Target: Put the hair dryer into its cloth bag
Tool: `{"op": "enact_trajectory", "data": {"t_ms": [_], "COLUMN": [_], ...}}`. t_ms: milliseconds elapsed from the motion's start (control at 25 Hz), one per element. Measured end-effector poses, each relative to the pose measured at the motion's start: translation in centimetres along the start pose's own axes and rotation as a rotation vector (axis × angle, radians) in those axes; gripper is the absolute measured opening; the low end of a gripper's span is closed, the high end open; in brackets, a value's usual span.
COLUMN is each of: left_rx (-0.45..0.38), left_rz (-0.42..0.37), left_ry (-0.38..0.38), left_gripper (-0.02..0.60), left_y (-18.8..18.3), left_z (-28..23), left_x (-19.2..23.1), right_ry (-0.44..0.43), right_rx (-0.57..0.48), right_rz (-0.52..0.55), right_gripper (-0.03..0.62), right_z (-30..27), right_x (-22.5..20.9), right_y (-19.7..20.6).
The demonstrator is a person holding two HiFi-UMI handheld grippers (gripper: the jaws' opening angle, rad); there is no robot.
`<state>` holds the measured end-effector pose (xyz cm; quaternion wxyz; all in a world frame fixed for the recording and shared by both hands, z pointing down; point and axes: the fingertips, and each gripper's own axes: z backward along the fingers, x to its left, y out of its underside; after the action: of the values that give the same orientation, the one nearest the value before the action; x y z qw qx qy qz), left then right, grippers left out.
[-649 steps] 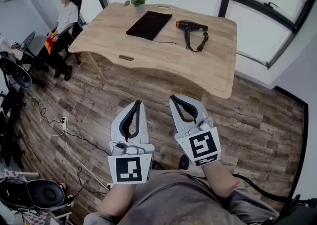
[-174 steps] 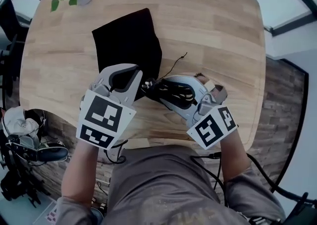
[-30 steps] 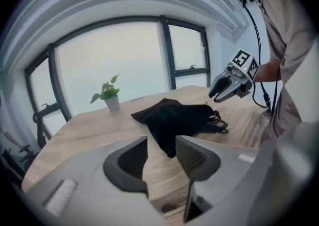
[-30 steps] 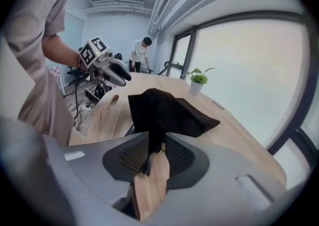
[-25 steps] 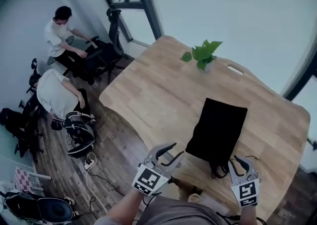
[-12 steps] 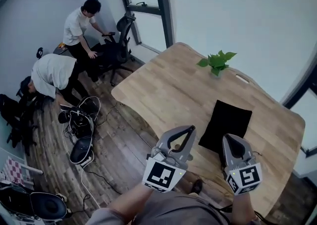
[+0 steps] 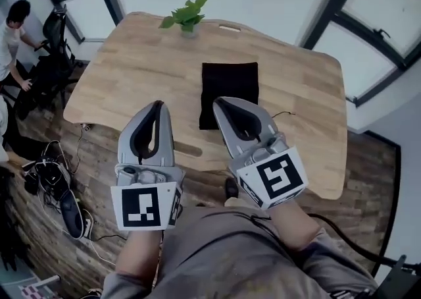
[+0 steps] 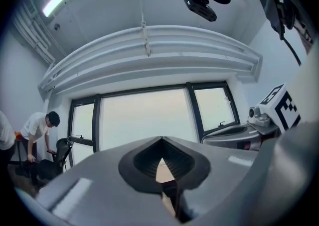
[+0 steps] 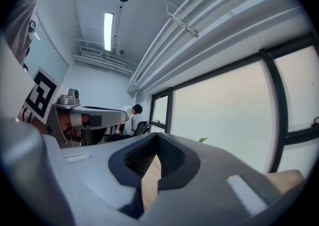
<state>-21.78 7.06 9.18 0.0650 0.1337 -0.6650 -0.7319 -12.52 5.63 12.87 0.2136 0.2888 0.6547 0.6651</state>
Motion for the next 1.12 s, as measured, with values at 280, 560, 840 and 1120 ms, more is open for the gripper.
{"op": "enact_trajectory", "data": {"t_ms": [280,560,840,1120], "left_rx": [-0.014,-0.021,-0.022,-0.025], "left_rz": [-0.014,-0.024,-0.041,-0.041], "left_ry": [0.067,0.089,0.090,0.099], "left_gripper": [0.000,0.000,0.000,0.000], "left_y": [0.2,0.0,-0.1,-0.5], "left_z": [-0.1,-0.8,-1.7,-1.9], "left_x": [-3.0,-4.0,-4.4,-5.0], "right_ry": [0.083,0.115,0.113,0.119], "right_rx": [0.026,0.009,-0.006,-0.021], "right_rz": [-0.017,0.000,0.014,0.020], "right_gripper": [0.026,0.025,0.026,0.026], "right_z": [2.6,2.8,2.7,3.2], "right_x": [-1.3,-2.4,-2.7,-3.1], "right_y": [1.4,1.2,0.8,0.5]}}
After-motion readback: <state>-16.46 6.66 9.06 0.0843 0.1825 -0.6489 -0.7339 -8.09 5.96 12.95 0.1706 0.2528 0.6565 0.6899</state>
